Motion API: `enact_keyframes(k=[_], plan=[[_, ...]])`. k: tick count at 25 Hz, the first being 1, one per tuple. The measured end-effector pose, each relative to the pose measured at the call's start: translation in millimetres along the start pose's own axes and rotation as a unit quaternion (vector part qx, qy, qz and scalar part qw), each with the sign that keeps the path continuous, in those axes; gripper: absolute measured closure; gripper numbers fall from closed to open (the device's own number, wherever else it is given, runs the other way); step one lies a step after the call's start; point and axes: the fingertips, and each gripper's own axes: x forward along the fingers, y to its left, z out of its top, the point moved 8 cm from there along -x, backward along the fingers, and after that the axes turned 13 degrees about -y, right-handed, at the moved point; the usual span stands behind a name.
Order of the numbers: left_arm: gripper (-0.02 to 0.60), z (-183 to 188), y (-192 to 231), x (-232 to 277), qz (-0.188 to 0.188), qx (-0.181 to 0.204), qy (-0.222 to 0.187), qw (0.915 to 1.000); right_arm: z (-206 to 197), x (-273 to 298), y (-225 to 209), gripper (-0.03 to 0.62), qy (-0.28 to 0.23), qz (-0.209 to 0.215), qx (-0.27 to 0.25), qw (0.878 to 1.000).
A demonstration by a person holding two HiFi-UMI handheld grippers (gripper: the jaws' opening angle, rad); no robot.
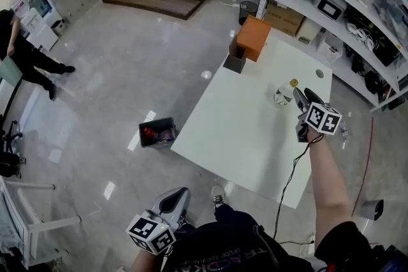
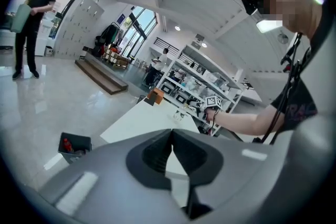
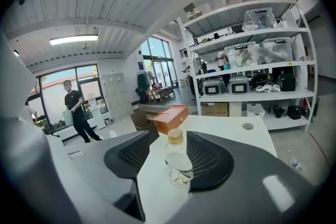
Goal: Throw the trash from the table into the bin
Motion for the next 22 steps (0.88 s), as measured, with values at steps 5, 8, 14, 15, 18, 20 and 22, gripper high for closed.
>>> enact_keyframes(k=[5,8,14,15,18,20,22], plan=[[0.572,1.1,-2.7,12.4,0.021,-0.005,0.003,0.9998,-3.1,29.2,-13.3,0.361,0.016,0.009,-0.006,1.000],[0.572,3.7,-4.5,16.5,0.033,-0.006,0.000,0.9994,-5.9,43.4,-17.5,0.359,0.025,0.020,-0.012,0.999],[0.572,2.7,-4.4,17.9,0.057,-0.004,-0.007,0.9983,-15.7,65.7,-23.8,0.358,0.043,0.031,-0.023,0.998],[0.572,2.5,-3.9,17.9,0.060,-0.004,-0.008,0.9981,-17.3,67.9,-23.6,0.367,0.046,0.034,-0.025,0.998],[0.572,2.6,-3.4,19.2,0.067,-0.004,-0.012,0.9977,-20.1,71.1,-20.3,0.437,0.049,0.042,-0.038,0.997],[0.572,2.4,-3.9,20.8,0.069,-0.004,-0.015,0.9975,-21.1,72.3,-19.1,0.437,0.047,0.048,-0.045,0.997],[0.572,2.5,-4.8,21.8,0.070,-0.004,-0.017,0.9974,-21.3,73.1,-18.3,0.440,0.046,0.051,-0.045,0.997]])
